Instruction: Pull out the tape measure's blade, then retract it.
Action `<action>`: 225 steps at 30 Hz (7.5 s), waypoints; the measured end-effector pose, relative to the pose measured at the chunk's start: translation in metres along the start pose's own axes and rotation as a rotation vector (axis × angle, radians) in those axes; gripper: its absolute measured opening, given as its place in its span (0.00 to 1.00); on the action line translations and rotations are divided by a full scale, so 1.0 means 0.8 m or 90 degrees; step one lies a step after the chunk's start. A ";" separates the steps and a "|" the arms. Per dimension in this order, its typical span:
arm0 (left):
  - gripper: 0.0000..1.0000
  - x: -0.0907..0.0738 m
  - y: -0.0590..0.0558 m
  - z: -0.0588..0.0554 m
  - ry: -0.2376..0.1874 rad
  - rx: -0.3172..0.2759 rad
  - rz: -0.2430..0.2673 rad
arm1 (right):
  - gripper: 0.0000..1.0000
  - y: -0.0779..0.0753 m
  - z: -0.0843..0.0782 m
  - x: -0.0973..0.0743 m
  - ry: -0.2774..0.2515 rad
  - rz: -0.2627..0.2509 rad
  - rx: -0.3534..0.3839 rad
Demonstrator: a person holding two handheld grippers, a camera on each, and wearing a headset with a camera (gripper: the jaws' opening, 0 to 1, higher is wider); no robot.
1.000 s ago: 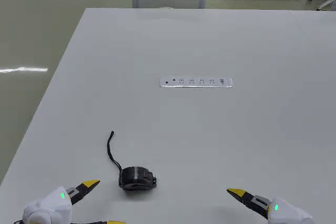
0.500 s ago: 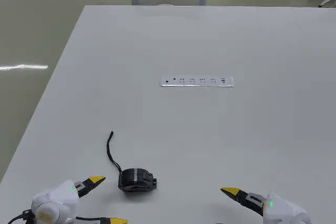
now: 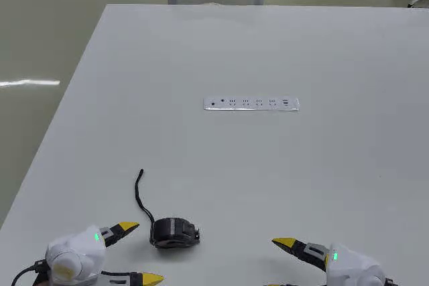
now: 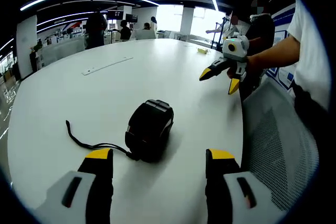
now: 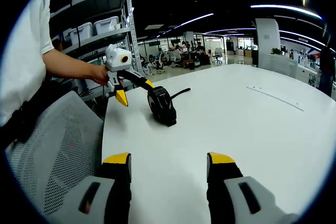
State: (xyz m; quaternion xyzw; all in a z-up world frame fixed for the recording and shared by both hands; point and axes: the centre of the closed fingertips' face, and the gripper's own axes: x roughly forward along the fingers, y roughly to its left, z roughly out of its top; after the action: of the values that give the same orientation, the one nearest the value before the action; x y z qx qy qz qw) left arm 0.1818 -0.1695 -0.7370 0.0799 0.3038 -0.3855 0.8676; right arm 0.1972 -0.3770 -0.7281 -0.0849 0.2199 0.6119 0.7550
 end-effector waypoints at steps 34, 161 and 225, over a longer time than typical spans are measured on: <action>0.61 0.035 0.021 0.003 0.036 0.048 -0.030 | 0.57 -0.004 0.011 0.050 0.007 0.054 0.001; 0.30 0.063 0.021 0.003 0.076 0.114 -0.133 | 0.37 -0.008 0.014 0.185 0.013 0.182 -0.092; 0.30 0.064 0.020 0.001 0.079 0.138 -0.139 | 0.12 0.001 0.011 0.197 0.008 0.217 -0.124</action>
State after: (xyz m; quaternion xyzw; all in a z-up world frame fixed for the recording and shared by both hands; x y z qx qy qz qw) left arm 0.2203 -0.1910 -0.7680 0.1636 0.3201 -0.5024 0.7863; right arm 0.2225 -0.2336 -0.7890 -0.1229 0.1759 0.7487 0.6272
